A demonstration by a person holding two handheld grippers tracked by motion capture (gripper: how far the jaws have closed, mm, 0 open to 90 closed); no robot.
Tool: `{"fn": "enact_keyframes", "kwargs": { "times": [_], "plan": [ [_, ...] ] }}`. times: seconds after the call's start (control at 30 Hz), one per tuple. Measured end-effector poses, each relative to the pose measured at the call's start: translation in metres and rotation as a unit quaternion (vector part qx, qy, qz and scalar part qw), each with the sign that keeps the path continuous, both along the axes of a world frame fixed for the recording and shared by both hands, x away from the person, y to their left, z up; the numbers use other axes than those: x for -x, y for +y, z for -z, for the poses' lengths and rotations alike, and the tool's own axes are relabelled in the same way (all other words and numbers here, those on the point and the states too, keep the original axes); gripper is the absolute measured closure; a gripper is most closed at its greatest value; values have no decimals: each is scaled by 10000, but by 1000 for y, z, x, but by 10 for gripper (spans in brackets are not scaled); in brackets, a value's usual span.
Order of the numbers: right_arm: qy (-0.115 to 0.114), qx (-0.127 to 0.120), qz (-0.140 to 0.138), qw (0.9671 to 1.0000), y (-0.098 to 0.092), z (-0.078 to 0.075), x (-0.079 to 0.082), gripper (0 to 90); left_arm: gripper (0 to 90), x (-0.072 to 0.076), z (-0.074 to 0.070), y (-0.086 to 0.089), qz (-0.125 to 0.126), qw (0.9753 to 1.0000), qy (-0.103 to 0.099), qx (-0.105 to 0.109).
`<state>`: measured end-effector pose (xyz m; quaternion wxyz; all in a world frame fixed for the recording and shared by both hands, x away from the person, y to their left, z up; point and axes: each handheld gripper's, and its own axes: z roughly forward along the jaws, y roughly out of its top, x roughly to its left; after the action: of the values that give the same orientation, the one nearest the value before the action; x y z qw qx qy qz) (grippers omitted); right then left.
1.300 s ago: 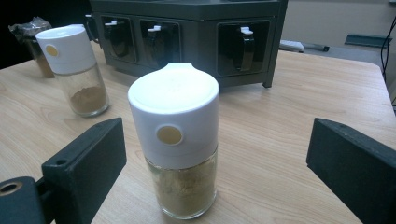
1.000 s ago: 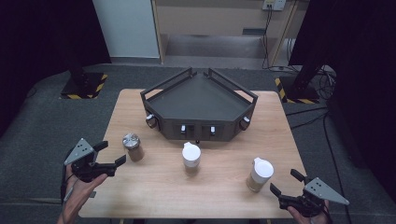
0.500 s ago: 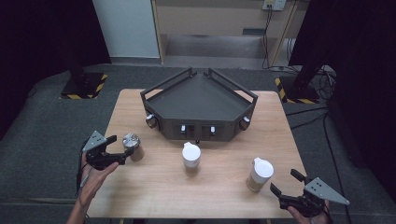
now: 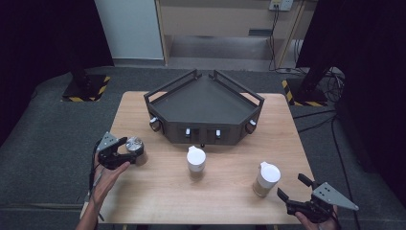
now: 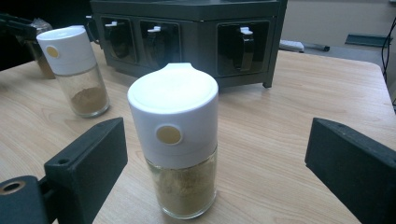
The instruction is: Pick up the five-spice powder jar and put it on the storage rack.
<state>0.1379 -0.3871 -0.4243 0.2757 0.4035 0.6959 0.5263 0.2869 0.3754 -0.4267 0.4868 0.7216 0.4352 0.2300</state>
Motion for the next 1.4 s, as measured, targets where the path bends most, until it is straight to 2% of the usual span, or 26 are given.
{"fn": "enact_keyframes", "kwargs": {
  "times": [0.1, 0.23, 0.37, 0.43, 0.63, 0.73, 0.97, 1.07, 1.17, 1.23, 1.27, 1.33, 1.4],
  "plan": [
    [0, -1, -3, 10000, 0, 0, 0, 56, 146, -2, 5, -1, -40, 10000, 3, 64],
    [-2, 0, -1, 10000, 0, 0, 0, 57, 197, -3, 8, -4, -38, 10000, -52, -25],
    [-1, 5, -2, 10000, 0, 0, 0, 57, 315, -1, 11, -5, -10, 9998, -200, -61],
    [-8, 4, -5, 10000, 0, 0, 0, 56, 330, 1, 9, -8, -17, 9996, -256, -155],
    [-3, 3, -4, 10000, 0, 0, 0, 57, 335, 1, 9, -7, -21, 9997, -238, -104],
    [-3, 3, 0, 10000, 0, 0, 0, 57, 335, 2, 5, -6, 59, 9997, -234, -98],
    [-3, 6, -8, 10000, 0, 0, -1, 58, 335, -1, -17, -5, 389, 9990, -203, -124],
    [-1, 2, -2, 10000, 0, 0, 0, 59, 335, -4, -31, -6, 549, 9983, -165, -131],
    [6, 5, 3, 10000, 0, 0, 0, 60, 335, -4, -37, -6, 624, 9978, -187, -106],
    [2, 12, -5, 10000, 1, 0, -1, 62, 335, -5, -49, -9, 723, 9971, -226, -121],
    [2, 12, -5, 10000, 1, 0, -1, 62, 335, -5, -49, -9, 723, 9971, -226, -121],
    [2, 13, -2, 10000, 1, 0, -1, 62, 335, -8, -61, -12, 791, 9965, -237, -101],
    [7, 6, 1, 10000, 1, 0, 0, 62, 335, -9, -65, -13, 815, 9963, -243, -100]
  ]
}}
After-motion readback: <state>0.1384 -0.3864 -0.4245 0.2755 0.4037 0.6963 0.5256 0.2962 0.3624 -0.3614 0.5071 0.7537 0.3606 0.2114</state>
